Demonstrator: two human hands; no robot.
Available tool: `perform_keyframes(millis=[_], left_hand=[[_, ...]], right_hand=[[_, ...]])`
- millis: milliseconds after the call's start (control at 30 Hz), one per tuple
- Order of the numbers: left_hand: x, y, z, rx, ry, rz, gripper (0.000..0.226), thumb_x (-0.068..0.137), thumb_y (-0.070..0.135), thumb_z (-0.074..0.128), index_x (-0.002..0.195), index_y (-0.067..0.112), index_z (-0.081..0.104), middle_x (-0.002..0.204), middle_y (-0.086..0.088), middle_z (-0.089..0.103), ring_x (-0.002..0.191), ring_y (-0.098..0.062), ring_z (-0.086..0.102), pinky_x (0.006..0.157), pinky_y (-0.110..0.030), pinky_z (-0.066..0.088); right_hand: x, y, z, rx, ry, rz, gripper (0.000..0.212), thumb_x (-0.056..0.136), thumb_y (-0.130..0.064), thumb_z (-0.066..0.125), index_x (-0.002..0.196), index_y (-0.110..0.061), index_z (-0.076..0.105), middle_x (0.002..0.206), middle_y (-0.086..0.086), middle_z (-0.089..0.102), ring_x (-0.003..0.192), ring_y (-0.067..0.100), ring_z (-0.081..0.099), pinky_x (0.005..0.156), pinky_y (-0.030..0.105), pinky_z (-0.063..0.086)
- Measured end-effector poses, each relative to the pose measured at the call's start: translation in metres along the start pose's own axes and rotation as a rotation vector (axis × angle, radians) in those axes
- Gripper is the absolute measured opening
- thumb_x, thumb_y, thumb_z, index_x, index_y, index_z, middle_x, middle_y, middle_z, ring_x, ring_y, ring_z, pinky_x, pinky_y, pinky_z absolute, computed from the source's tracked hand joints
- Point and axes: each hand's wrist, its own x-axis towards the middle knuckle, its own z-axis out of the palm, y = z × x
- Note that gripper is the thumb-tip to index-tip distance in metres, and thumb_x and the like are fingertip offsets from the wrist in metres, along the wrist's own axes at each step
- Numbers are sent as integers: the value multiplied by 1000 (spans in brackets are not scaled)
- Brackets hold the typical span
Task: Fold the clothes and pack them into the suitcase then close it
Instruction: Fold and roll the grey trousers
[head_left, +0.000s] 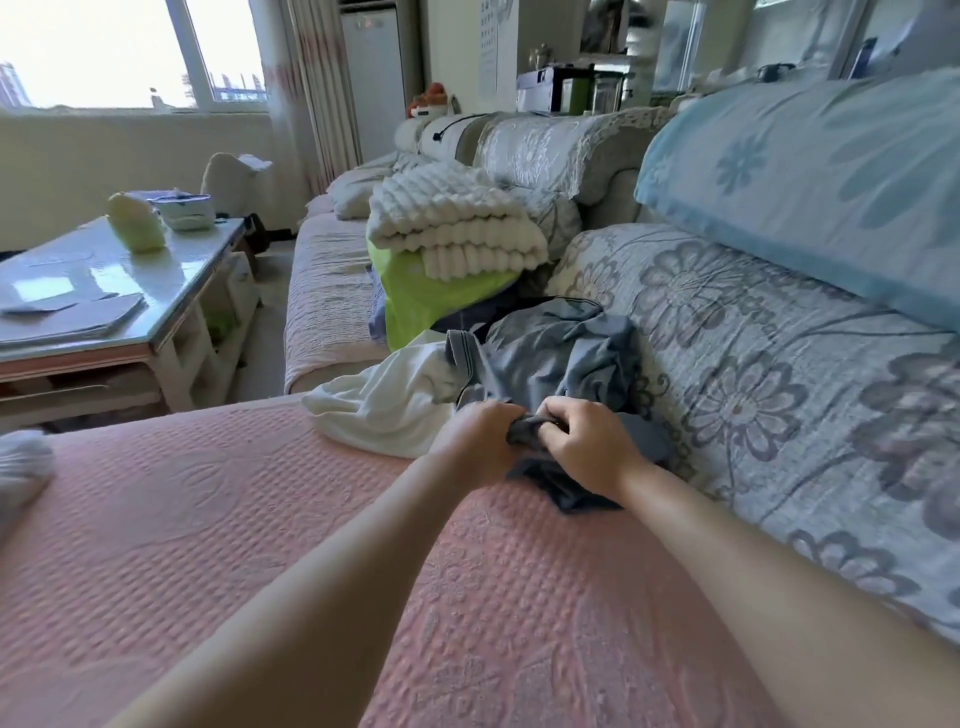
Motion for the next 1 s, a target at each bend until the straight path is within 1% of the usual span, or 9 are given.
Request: perform_keyframes(millis=[167,300,400,500,567,733,833,933,1000], left_hand=[[-60,-3,-38,48,-34,-41,10,86,11,60,83,20,57,81,2,61,78,-23,60,69,-35,50],[-123,-15,-66,100,-49,-104,29,85,10,61,70,30,46,76,9,60,72,-18,57,67,-31,47],[-175,-22,-88,274,-63,-109,18,89,22,58,78,30,46,84,11,56,81,-19,55,70,-29,41],[-229,-35,-108,426,-135,-169,4,88,31,59,89,28,59,100,9,66,95,-20,62,75,-30,47],[-266,-46,-115,491,-199,-235,16,88,37,59,99,28,65,106,9,68,99,-19,64,77,-30,50],[-340,-74,-105,614,-254,-387,24,91,34,49,109,30,65,110,8,69,103,-18,66,73,-27,47],[-368,-84,-90,576,-277,-399,27,88,33,52,113,31,63,115,9,64,112,-18,59,83,-27,48],[-378,-79,-84,417,-278,-300,63,83,37,59,143,42,39,144,9,45,132,-20,42,106,-34,39],[-374,-66,-85,297,-268,-196,83,78,36,62,151,47,23,150,11,39,133,-18,42,107,-35,39]], right_hand=[[-30,4,-1,-666,-119,15,37,85,-51,60,119,-37,62,127,-6,53,122,22,43,99,38,32],[-63,-40,13,-314,-170,107,12,94,-33,47,104,-35,52,105,-2,65,110,30,58,86,37,36],[-96,-84,33,-191,-236,85,11,91,-34,43,101,-34,47,103,5,68,100,31,61,76,35,42],[-131,-129,56,-87,-310,31,14,95,-33,48,106,-31,57,110,3,68,103,26,62,84,36,49],[-153,-150,73,-50,-377,-1,20,94,-37,53,111,-31,63,110,-1,69,103,22,62,91,38,52],[-195,-181,103,-183,-559,-111,14,84,-38,68,95,-29,67,97,-4,67,97,18,61,83,28,48],[-207,-178,103,-428,-529,-144,22,88,-33,59,108,-33,68,116,-1,61,115,20,52,101,34,39],[-213,-181,97,-331,-541,-47,15,93,-25,50,104,-29,59,118,3,63,110,23,57,91,32,42],[-214,-187,98,-271,-559,-28,11,96,-23,47,103,-29,54,118,7,63,108,25,58,85,29,41]])
